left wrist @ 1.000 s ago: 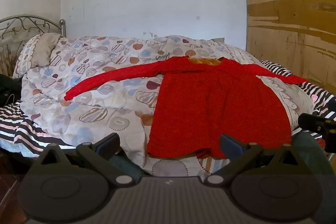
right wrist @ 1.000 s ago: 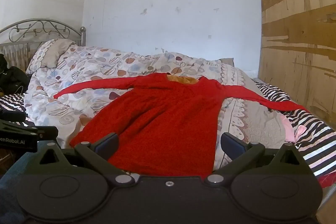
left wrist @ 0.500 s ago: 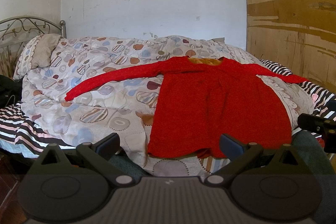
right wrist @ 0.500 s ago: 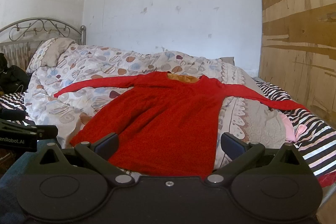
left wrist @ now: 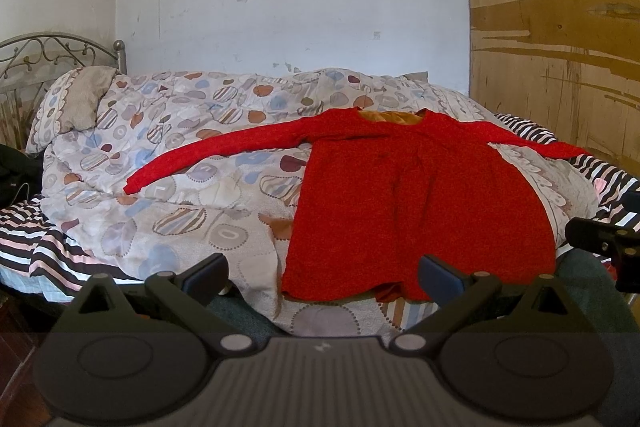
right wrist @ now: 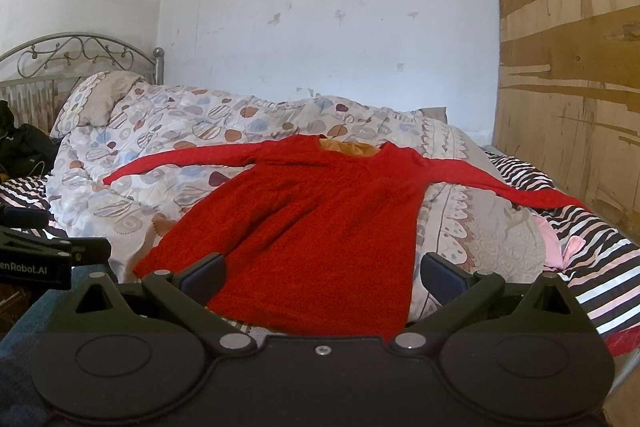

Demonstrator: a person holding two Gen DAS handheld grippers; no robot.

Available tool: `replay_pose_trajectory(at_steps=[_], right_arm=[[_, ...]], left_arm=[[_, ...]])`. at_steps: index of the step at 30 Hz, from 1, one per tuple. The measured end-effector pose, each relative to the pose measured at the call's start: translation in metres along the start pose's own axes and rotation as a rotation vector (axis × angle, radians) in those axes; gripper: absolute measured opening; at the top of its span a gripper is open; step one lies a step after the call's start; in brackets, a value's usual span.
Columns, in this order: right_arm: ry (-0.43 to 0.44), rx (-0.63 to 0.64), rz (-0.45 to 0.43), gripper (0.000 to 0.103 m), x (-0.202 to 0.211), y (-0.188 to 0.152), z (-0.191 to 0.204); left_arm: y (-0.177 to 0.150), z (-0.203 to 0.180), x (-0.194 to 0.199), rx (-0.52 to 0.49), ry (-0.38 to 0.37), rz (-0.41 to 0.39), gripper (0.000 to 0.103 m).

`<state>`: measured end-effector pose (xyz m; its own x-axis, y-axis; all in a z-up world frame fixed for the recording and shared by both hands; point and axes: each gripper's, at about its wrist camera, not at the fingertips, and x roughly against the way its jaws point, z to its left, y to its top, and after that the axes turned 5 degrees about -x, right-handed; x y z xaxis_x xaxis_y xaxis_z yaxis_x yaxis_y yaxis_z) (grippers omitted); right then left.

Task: Fold small clothes

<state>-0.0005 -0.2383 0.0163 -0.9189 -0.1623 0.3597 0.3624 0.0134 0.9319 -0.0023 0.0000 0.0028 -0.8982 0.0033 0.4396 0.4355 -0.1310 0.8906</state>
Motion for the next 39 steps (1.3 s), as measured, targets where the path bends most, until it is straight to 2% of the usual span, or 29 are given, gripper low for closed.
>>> replay_pose_trajectory(at_steps=[39], right_arm=[[0.001, 0.006, 0.003, 0.103, -0.0013, -0.0088, 0.0077]], left_arm=[[0.0008, 0.0004, 0.0017, -0.002, 0.003, -0.001, 0.103]])
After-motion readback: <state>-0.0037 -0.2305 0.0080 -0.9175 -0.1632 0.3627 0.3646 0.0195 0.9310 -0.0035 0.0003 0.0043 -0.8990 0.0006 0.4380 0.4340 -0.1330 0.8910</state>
